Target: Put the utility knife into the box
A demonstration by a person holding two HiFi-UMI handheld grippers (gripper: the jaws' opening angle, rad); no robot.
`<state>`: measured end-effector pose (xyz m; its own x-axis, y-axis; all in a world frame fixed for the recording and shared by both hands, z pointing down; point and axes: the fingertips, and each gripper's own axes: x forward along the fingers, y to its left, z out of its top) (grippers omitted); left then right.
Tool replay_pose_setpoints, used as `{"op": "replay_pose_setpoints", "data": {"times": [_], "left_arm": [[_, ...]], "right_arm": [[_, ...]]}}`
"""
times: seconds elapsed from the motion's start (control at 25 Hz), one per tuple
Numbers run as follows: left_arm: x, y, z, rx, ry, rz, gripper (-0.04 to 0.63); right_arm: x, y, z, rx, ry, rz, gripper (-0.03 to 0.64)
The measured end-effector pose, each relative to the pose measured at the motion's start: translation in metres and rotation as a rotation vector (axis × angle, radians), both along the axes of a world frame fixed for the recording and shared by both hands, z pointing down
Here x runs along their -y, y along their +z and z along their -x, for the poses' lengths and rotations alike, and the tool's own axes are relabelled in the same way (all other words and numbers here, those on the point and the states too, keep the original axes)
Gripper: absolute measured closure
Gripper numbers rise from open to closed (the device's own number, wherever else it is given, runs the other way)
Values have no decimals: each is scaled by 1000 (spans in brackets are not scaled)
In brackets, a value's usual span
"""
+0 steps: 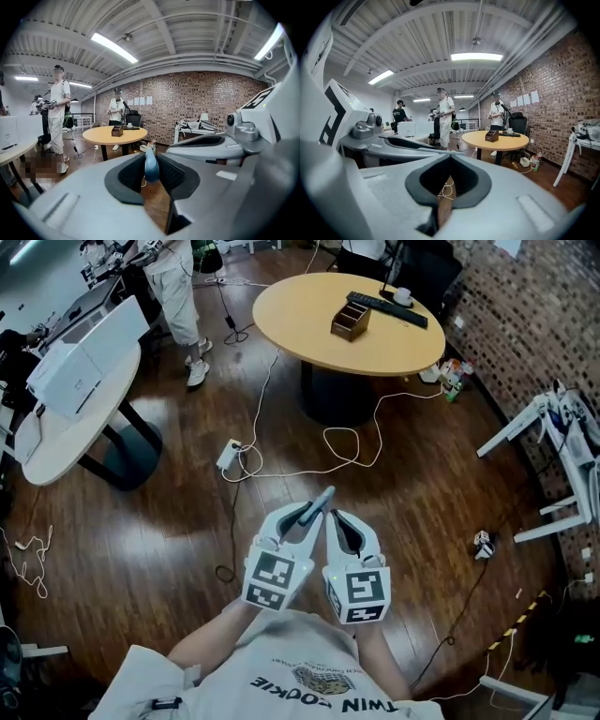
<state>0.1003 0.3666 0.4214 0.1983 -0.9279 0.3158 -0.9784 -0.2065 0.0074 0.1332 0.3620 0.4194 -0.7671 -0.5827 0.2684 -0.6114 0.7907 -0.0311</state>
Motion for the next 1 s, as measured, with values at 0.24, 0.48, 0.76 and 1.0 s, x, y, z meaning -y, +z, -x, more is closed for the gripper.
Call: {"op": "replay_pose_setpoints", "data": {"times": [0.24,0.48,0.76,1.0], "left_arm": [[44,-4,73,-28,39,6,518],[81,-6,134,-46,69,6,518],[113,-5,177,-55,109,0,518],[136,-2,199,-66,123,-2,518]], "right_arm": [[41,-2,72,-28,33,10,621],[77,-5,131,-46,61,10,620],[114,-7,176,-44,103,1,621],[131,-7,198,-66,104,-10,621]]}}
